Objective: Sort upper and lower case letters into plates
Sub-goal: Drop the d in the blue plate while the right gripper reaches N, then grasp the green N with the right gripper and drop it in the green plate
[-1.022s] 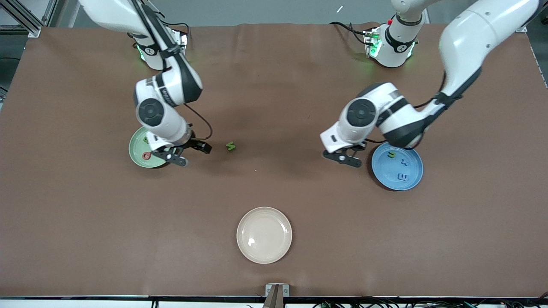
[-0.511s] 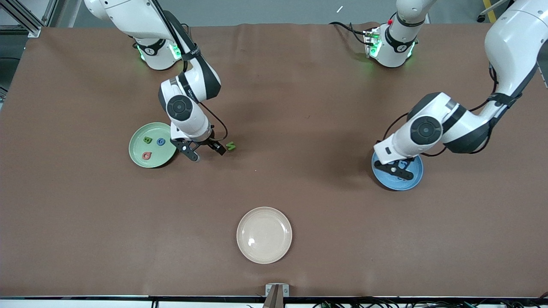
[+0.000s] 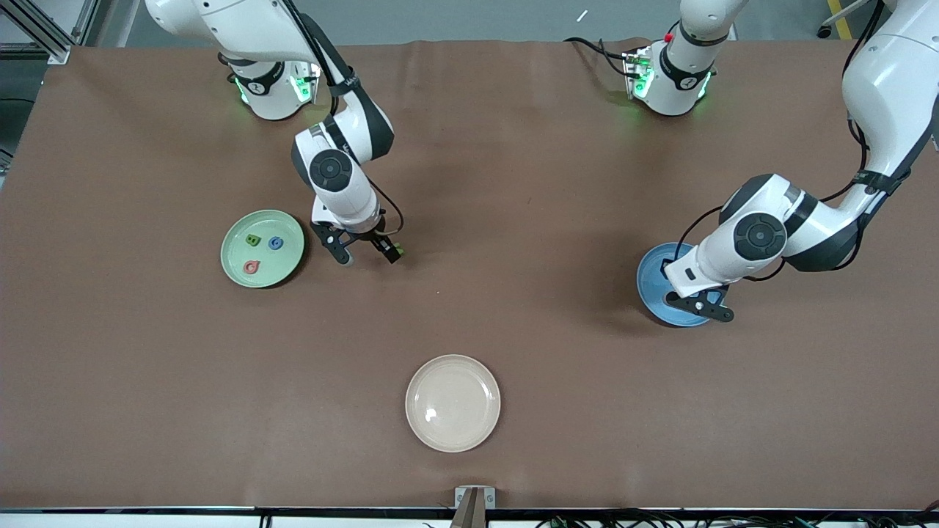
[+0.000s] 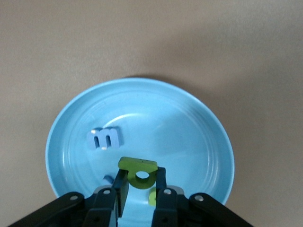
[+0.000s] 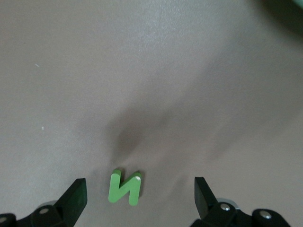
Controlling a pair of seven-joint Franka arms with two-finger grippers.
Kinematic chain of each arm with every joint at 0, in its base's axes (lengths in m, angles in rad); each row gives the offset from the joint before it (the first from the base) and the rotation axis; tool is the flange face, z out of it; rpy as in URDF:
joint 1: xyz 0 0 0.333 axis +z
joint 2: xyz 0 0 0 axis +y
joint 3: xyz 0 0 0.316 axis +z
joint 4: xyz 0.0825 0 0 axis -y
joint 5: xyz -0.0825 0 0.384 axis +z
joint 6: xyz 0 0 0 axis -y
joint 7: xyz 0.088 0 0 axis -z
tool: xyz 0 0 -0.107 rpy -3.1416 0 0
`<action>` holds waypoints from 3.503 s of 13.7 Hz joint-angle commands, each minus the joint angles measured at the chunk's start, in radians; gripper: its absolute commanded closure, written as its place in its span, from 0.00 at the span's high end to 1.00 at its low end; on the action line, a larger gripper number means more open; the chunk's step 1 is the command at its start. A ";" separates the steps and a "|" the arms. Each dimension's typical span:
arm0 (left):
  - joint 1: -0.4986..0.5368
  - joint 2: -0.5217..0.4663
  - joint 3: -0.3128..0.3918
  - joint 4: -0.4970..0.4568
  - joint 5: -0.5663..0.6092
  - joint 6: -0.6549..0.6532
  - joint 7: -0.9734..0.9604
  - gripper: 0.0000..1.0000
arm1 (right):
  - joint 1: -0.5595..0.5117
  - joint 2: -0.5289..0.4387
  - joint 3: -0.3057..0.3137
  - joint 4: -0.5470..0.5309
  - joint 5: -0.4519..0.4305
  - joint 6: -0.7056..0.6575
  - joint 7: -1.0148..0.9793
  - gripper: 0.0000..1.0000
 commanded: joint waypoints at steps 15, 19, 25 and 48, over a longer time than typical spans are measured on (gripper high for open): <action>-0.058 0.023 0.091 -0.007 0.079 0.094 0.005 0.23 | 0.062 0.090 -0.013 0.062 -0.007 0.028 0.097 0.10; -0.055 0.007 0.087 -0.003 0.079 0.088 0.059 0.91 | 0.030 0.068 -0.018 0.062 -0.009 -0.015 0.019 0.00; -0.039 -0.016 0.032 0.042 0.035 -0.016 0.087 1.00 | -0.131 -0.089 -0.022 0.066 -0.009 -0.326 -0.325 0.00; -0.814 -0.511 0.861 0.100 -0.955 -0.142 0.559 1.00 | -0.452 -0.103 -0.024 -0.161 -0.043 -0.047 -0.931 0.01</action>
